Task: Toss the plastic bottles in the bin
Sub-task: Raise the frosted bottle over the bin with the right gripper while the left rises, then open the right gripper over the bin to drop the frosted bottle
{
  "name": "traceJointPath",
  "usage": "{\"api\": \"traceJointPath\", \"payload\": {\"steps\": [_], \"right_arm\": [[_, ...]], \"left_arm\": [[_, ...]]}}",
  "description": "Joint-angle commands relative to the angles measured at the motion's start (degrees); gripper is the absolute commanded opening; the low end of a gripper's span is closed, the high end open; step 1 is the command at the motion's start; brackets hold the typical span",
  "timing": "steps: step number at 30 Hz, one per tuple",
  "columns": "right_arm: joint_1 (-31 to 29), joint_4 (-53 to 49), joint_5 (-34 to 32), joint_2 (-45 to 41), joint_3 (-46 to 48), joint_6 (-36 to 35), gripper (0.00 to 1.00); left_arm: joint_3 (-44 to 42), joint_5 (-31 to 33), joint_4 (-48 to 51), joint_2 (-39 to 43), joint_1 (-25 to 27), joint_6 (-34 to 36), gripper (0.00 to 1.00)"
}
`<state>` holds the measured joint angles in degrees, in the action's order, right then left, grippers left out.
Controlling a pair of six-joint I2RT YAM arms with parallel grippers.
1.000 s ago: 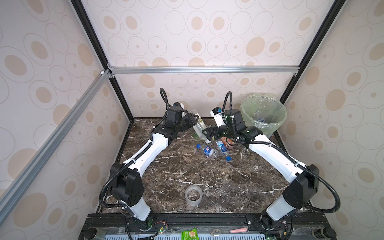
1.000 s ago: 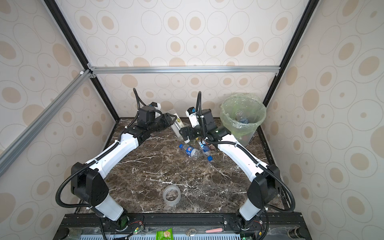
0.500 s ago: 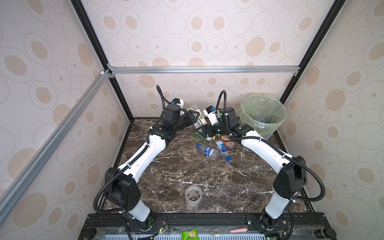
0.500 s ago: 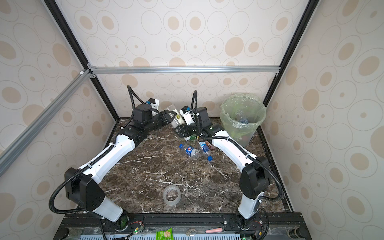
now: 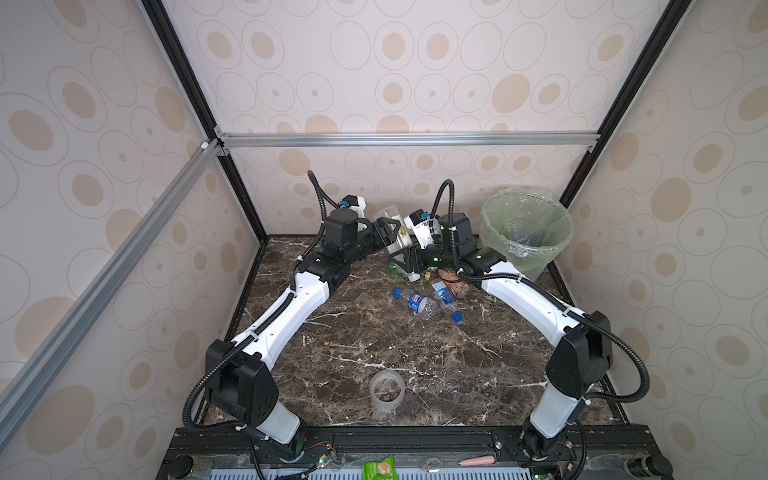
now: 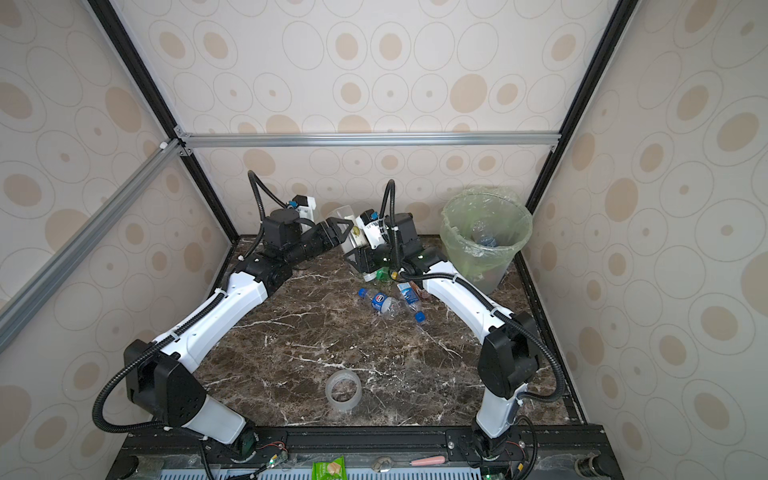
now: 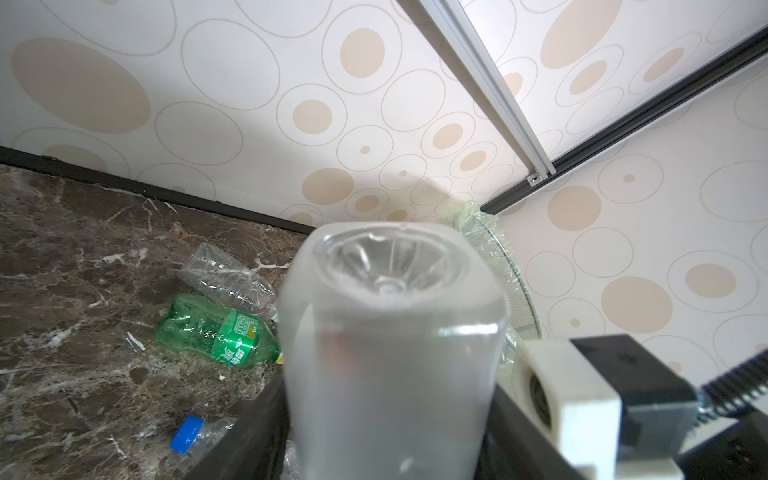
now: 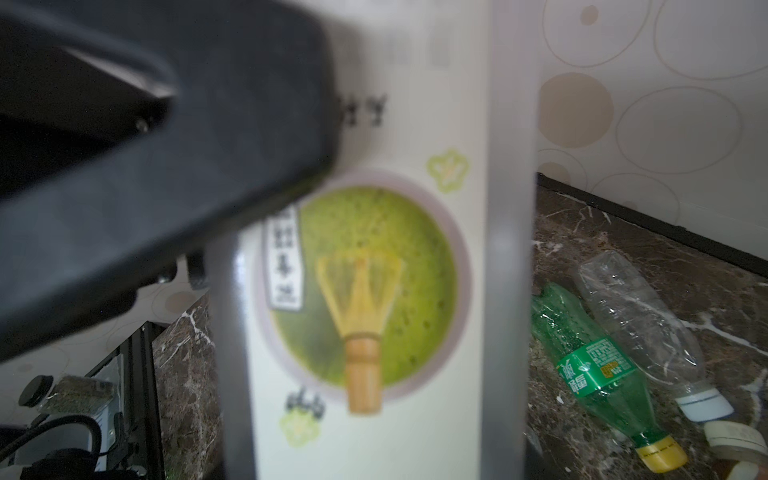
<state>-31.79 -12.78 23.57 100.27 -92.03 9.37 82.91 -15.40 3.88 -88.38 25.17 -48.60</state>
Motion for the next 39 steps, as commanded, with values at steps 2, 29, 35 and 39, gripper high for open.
{"api": "traceJointPath", "payload": {"steps": [2, 29, 35, 39], "right_arm": [[0.9, 2.4, -3.5, -3.5, 2.5, 1.9, 0.54], [11.5, -8.5, -27.7, -18.0, -17.5, -22.1, 0.52], [11.5, -2.8, -28.4, -23.2, -17.7, -26.5, 0.52], [12.2, 0.8, -29.6, -24.9, -14.9, -29.1, 0.52]], "left_arm": [[-0.2, 1.3, 0.6, 2.7, -0.6, -0.1, 0.87], [24.2, -3.9, -1.5, -9.1, 8.6, 17.6, 0.99], [27.8, -3.6, -0.6, -11.7, 10.2, 20.3, 0.99], [27.2, -3.1, -0.5, -11.7, 10.3, 21.0, 0.99]]}}
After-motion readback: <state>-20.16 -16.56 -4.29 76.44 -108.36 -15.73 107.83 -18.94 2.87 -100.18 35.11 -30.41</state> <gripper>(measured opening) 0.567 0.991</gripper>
